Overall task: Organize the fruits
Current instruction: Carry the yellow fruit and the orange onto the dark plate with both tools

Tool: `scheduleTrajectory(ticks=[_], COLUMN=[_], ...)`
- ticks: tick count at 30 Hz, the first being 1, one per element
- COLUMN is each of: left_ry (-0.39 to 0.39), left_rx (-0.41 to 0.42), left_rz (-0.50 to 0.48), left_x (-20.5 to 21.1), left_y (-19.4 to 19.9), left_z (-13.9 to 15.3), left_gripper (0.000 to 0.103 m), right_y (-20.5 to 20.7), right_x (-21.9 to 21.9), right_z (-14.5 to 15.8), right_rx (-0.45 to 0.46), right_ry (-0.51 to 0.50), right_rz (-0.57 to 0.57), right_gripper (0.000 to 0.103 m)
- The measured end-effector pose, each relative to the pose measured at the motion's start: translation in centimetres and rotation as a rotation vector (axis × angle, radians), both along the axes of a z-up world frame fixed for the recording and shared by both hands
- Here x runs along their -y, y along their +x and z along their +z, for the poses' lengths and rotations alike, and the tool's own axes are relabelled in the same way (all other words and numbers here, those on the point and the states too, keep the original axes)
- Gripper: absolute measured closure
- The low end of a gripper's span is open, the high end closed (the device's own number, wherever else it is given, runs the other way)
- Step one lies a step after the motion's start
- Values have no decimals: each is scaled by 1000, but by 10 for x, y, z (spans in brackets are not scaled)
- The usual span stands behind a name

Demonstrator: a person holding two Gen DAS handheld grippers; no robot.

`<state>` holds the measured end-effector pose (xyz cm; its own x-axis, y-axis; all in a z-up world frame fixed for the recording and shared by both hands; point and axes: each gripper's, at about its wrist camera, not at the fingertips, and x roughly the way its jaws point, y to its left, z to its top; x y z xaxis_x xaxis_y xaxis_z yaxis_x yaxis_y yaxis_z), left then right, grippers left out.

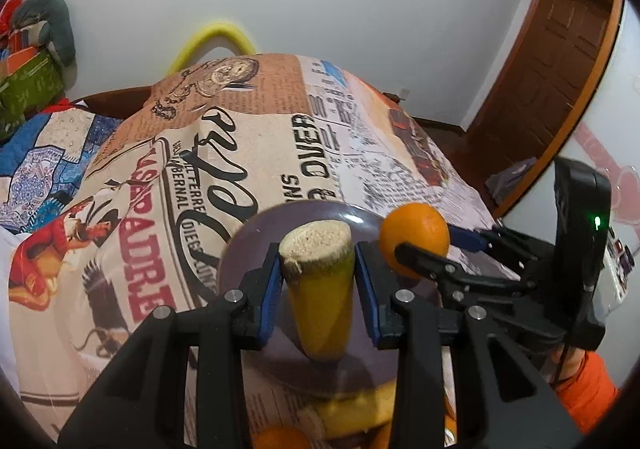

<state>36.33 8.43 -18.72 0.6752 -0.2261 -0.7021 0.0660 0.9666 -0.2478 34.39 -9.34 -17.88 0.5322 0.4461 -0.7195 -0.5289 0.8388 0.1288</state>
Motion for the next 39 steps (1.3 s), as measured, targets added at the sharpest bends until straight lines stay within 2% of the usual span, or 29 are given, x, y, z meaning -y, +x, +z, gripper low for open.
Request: scheduleTrajectory(ticks=[7, 12, 17, 23, 28, 39], left_ry=[-57, -6, 2, 11, 24, 76], left_rx=[-47, -77, -121, -145, -174, -112], left_rz=[46, 62, 49, 58, 77, 48], left_x=[-13, -8, -5, -6, -9, 0], left_y=[30, 43, 48, 44, 36, -9], left_z=[-13, -22, -32, -38, -38, -2], left_gripper=[67, 65, 65, 62, 59, 56], right_y=[14, 15, 17, 15, 4, -33], right_x=[-4, -9, -10, -7, -3, 9], right_z=[-11, -15, -15, -14, 1, 32], right_rx=[-31, -33, -34, -48, -5, 33], right_ry=[-22, -42, -48, -29, -23, 13], right_rz=[-4, 10, 17, 18, 13, -4], right_gripper=[56, 56, 55, 55, 53, 53])
